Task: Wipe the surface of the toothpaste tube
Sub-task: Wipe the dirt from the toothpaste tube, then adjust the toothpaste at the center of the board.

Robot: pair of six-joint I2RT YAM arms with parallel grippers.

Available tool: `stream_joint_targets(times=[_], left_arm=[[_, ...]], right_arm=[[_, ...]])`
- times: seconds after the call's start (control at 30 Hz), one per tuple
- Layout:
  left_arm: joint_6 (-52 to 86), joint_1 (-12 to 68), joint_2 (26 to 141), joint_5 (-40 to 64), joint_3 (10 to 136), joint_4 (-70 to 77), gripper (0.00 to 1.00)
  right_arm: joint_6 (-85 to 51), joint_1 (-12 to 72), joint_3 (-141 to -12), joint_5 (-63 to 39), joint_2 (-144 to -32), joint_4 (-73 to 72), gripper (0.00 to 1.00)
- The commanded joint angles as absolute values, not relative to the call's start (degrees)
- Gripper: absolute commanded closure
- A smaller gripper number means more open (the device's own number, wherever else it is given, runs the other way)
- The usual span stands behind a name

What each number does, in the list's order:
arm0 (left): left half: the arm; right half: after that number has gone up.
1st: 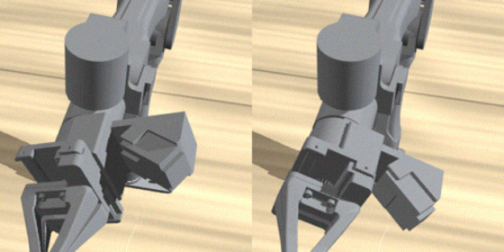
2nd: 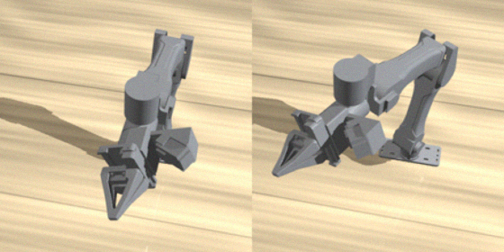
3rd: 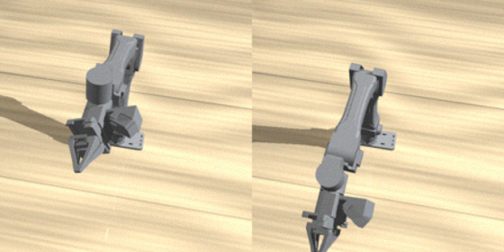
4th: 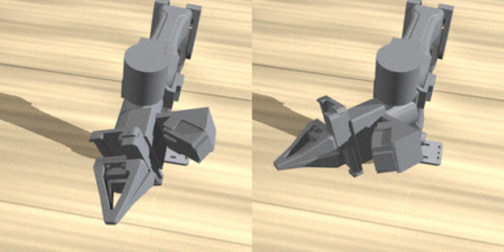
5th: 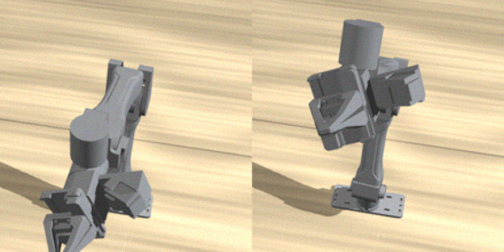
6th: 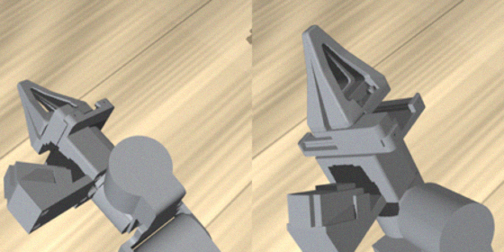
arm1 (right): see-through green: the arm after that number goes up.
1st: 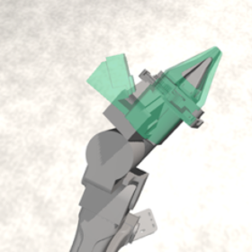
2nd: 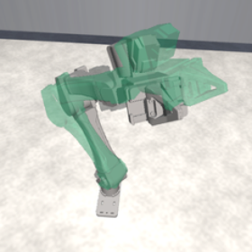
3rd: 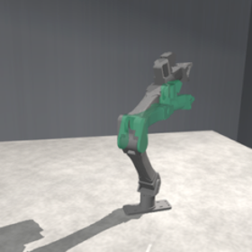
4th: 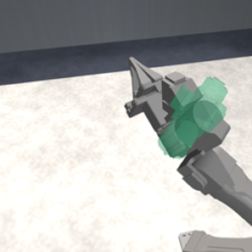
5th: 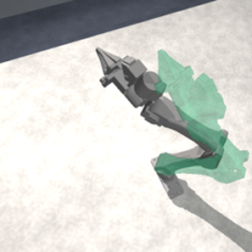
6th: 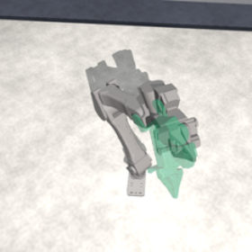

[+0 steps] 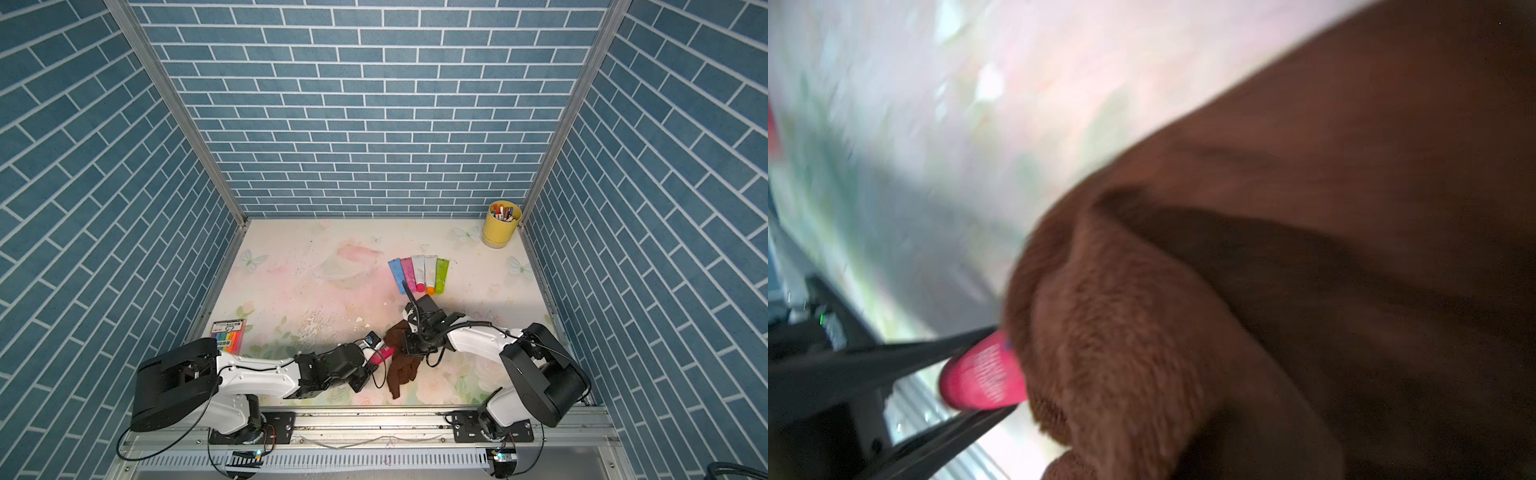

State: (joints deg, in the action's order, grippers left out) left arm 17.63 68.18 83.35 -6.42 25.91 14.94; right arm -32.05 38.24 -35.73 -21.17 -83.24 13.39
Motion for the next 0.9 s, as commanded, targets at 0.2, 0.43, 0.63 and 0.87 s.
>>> stream_joint_targets(times=[0.2, 0.43, 0.63, 0.87], left_arm=[[25.43, 67.72, 79.11, -12.78, 24.06, 12.12, 1.00], [34.40, 62.83, 78.56, -15.76, 24.50, 8.14, 1.00], [35.92, 61.73, 83.25, -11.38, 28.78, 7.59, 0.86], [36.47, 61.70, 80.13, -7.15, 32.01, 7.69, 0.33]], right_arm=[[-28.97, 35.25, -36.61, -9.96, -76.78, 21.59, 1.00], [-27.77, 35.22, -32.62, -5.39, -67.69, 26.07, 1.00], [-27.47, 35.16, -30.18, -6.13, -63.13, 25.09, 1.00], [-26.67, 35.16, -30.23, -7.87, -63.83, 23.89, 1.00]])
